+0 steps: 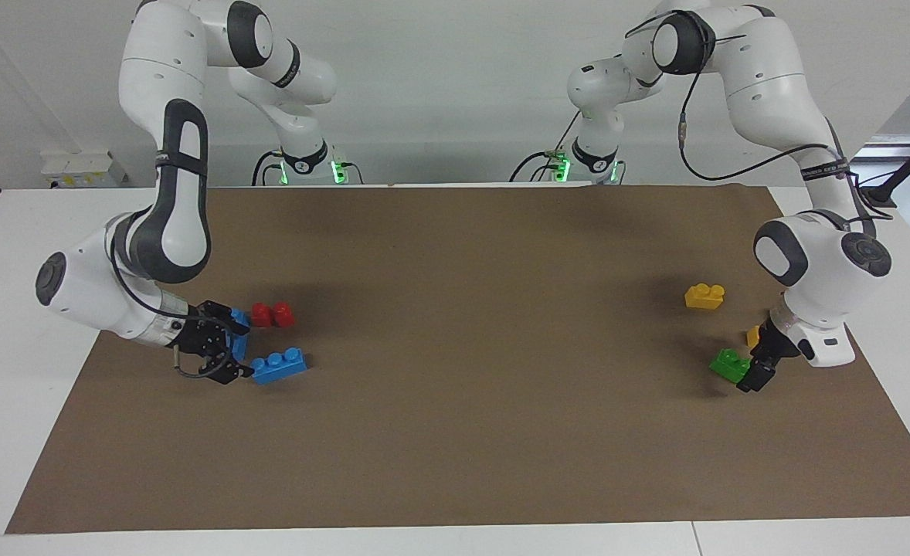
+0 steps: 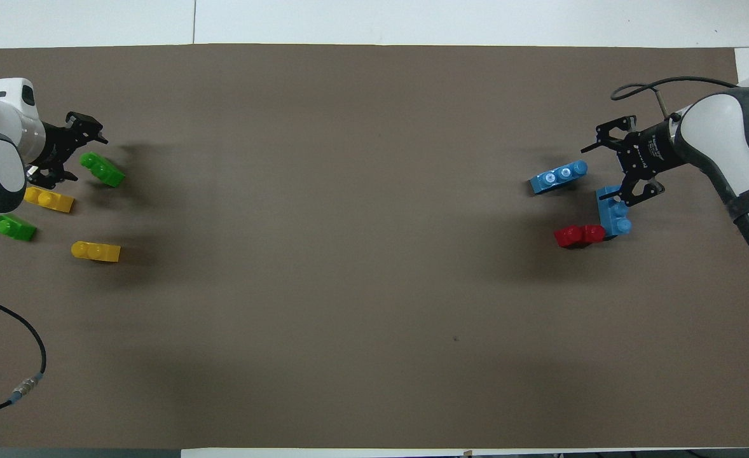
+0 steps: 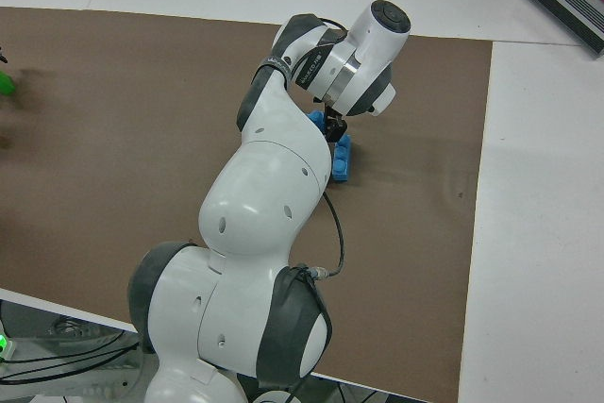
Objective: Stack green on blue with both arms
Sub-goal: 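Close the left gripper on the green brick while the right gripper grasps the blue brick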
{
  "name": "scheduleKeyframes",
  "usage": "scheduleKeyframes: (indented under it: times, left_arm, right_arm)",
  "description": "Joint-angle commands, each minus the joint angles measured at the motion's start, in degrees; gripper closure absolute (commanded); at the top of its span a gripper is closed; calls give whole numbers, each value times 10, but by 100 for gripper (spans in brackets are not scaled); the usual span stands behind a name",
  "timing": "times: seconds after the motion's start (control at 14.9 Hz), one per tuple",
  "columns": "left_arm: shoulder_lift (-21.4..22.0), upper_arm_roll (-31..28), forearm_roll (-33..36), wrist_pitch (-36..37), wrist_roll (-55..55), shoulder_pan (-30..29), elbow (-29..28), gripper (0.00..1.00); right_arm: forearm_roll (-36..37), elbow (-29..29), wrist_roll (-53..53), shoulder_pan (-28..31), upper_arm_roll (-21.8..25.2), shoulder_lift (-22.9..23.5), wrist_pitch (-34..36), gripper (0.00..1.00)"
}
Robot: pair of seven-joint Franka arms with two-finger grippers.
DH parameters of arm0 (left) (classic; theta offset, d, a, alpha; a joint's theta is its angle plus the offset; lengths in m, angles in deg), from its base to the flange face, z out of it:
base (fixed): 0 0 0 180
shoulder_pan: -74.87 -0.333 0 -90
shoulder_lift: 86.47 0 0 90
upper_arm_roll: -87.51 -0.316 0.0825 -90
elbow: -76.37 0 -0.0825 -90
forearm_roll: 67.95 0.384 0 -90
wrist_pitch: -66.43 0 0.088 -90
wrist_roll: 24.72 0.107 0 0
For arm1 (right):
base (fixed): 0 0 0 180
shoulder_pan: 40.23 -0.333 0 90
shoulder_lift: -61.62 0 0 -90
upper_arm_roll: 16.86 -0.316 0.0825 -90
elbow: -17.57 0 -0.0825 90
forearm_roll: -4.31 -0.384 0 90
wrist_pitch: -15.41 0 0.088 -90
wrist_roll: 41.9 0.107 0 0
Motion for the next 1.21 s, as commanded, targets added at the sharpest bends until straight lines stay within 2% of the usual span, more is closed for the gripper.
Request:
scheduleKeyframes:
  times: [0.0,0.27,0.54,0.67,0.74,0.87,1.01,1.14]
  left_arm:
    - [12,-2,-1,-18,-7,1,-23,0]
    - [12,-2,-1,-13,-7,5,-20,7]
    - [12,-2,0,-9,-6,8,-17,27]
    - [12,-2,0,-9,-7,7,-15,33]
    - [11,-2,2,-9,-6,7,-14,34]
    - [11,-2,5,-9,-6,6,-14,43]
    - [11,-2,6,-9,-6,7,-14,64]
    - [11,-2,8,-10,-5,7,-12,86]
  right_arm:
    - [-11,-14,-16,-5,-3,8,-21,0]
    - [-11,-45,-27,-9,-3,7,-51,0]
    - [-12,-52,-30,-8,-3,5,-59,0]
    - [-12,-54,-42,-7,-3,5,-66,0]
    - [-12,-54,-45,-5,-3,5,-68,3]
    - [-11,-54,-49,-3,-2,5,-74,25]
    - [-12,-54,-76,1,-2,6,-78,49]
    - [-12,-53,-80,2,-2,6,-77,58]
